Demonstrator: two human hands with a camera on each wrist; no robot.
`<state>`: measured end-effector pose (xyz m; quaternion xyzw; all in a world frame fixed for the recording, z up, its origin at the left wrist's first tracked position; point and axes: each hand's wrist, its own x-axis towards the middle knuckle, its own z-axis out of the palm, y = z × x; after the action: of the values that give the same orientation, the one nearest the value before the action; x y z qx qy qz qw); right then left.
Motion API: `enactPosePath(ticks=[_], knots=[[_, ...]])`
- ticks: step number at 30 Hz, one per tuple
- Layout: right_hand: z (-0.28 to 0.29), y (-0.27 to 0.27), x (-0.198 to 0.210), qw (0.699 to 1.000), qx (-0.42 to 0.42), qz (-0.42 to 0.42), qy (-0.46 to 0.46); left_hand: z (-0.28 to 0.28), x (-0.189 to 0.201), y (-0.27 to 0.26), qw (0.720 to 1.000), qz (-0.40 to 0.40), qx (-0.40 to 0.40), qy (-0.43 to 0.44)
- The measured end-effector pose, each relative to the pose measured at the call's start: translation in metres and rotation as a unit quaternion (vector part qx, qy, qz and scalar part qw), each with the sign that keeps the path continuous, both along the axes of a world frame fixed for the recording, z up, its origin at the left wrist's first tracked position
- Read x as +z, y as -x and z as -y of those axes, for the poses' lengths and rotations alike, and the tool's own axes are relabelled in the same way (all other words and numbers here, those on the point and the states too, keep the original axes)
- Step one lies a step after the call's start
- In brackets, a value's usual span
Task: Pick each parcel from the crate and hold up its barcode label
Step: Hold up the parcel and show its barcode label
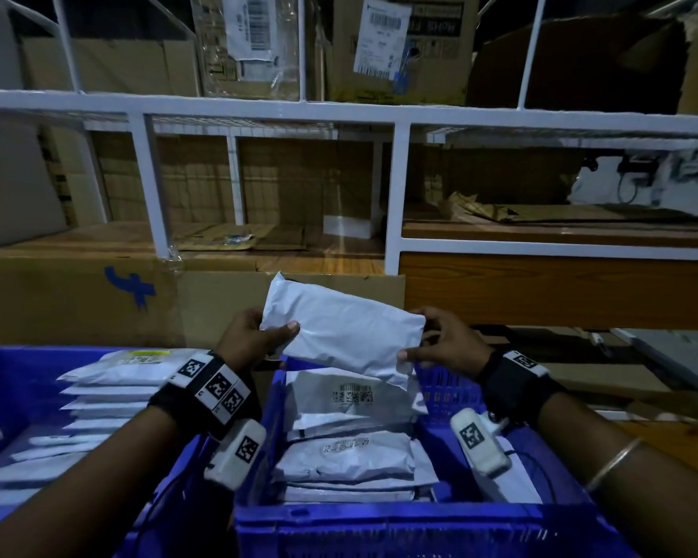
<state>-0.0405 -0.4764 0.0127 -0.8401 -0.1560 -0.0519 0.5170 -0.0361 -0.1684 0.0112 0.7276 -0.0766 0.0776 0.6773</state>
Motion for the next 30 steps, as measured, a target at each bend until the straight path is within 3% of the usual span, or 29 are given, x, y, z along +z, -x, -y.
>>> enactPosePath(ticks=[6,11,14,16,19,21,23,27,30], knots=[[-0.011,-0.010,0.010,0.988,-0.005,0.083,0.132,0.006,0.006,-0.001,0.991,0.049,-0.038,-0.122],[-0.030,-0.007,0.009,0.974,0.046,0.126,0.184,0.014,0.005,-0.003,0.988,0.042,-0.056,-0.134],[-0.034,-0.006,0.008,0.964,0.029,0.160,0.208,0.006,0.002,-0.011,0.976,0.064,0.001,-0.208],[-0.037,-0.003,0.012,0.956,0.015,0.190,0.221,-0.001,0.002,-0.016,0.970,0.012,0.047,-0.238],[-0.041,0.001,0.015,0.941,0.009,0.233,0.245,-0.005,0.004,-0.015,0.982,-0.154,0.024,-0.111],[-0.044,0.002,0.014,0.926,0.016,0.262,0.273,0.000,0.007,-0.008,0.971,-0.237,-0.019,-0.014],[-0.048,0.004,0.011,0.911,0.031,0.283,0.298,0.006,0.011,-0.003,0.967,-0.251,-0.039,0.028],[-0.055,0.011,0.004,0.874,0.046,0.323,0.360,0.011,0.014,-0.002,0.978,-0.203,-0.047,0.013],[-0.048,0.009,0.001,0.886,0.049,0.296,0.354,0.004,0.010,-0.007,0.986,-0.159,-0.050,0.023]])
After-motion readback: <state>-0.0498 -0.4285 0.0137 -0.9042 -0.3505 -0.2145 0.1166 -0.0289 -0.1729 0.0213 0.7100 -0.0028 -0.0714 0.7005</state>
